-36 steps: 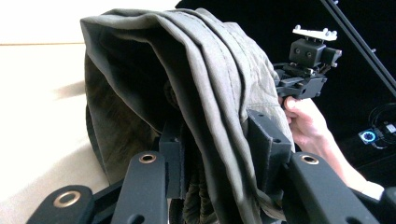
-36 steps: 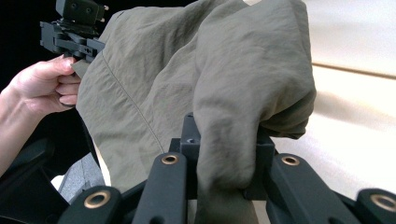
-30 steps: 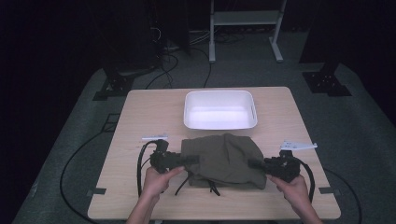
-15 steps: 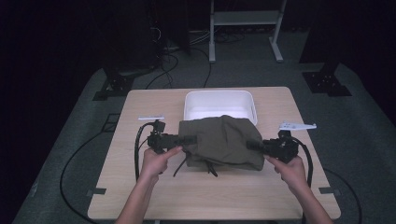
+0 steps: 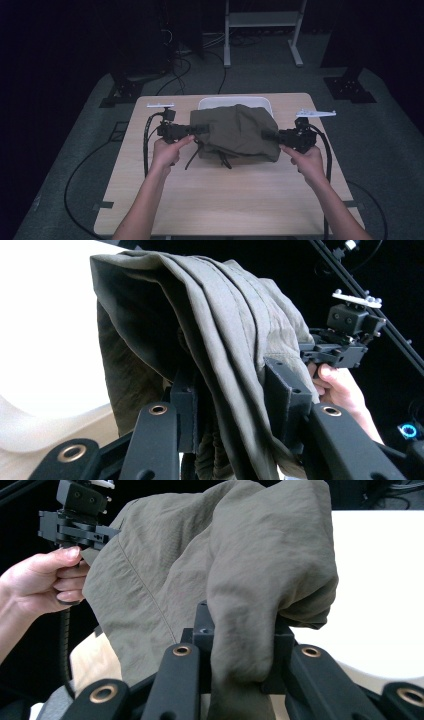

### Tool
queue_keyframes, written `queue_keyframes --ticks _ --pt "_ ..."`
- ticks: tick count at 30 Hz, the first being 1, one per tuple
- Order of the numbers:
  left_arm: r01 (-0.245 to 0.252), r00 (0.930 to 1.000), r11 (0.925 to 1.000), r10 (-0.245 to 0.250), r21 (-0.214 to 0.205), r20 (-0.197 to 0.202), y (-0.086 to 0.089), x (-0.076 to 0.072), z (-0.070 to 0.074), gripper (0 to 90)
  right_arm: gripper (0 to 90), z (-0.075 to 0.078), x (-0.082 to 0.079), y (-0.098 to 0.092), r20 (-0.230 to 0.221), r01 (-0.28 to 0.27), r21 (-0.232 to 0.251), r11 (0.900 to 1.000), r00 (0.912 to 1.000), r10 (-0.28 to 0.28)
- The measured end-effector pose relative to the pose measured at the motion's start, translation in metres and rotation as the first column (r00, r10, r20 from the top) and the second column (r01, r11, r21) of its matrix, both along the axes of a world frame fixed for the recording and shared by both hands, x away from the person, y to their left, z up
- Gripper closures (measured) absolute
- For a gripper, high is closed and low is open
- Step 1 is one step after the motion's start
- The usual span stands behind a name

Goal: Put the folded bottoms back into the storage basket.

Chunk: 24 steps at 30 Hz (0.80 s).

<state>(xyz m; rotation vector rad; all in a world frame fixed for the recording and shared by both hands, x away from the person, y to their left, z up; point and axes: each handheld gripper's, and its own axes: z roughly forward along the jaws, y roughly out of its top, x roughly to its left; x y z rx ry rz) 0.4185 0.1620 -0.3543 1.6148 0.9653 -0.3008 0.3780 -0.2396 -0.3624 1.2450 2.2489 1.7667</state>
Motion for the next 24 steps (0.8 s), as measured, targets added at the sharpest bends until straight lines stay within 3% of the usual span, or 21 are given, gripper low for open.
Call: queue_keyframes --ticks 3,11,16,18,24 --pt "-0.019 0.9997 0.9995 0.019 -0.023 -0.018 0.001 0.011 0.002 61.8 73.8 0.005 0.008 0.001 0.004 0.013 0.006 0.9999 0.9999 -0.013" --pt "-0.056 0.9982 0.9984 0.056 0.003 -0.023 0.002 0.038 0.014 61.8 73.8 0.017 0.035 0.009 0.000 0.038 -0.010 0.9992 0.9993 -0.038" --pt "-0.081 0.9963 0.9967 0.081 0.000 -0.028 0.001 0.054 0.014 61.7 73.7 0.024 0.051 0.013 0.000 0.055 -0.016 0.9984 0.9985 -0.055" --pt "-0.099 0.9946 0.9947 0.098 -0.028 -0.036 0.001 0.061 0.012 61.8 73.7 0.025 0.057 0.014 -0.004 0.063 -0.022 0.9978 0.9980 -0.063" --pt "-0.115 0.9928 0.9930 0.113 -0.029 -0.039 -0.005 0.078 0.012 61.8 73.7 0.031 0.072 0.013 0.001 0.088 -0.040 0.9954 0.9962 -0.088"
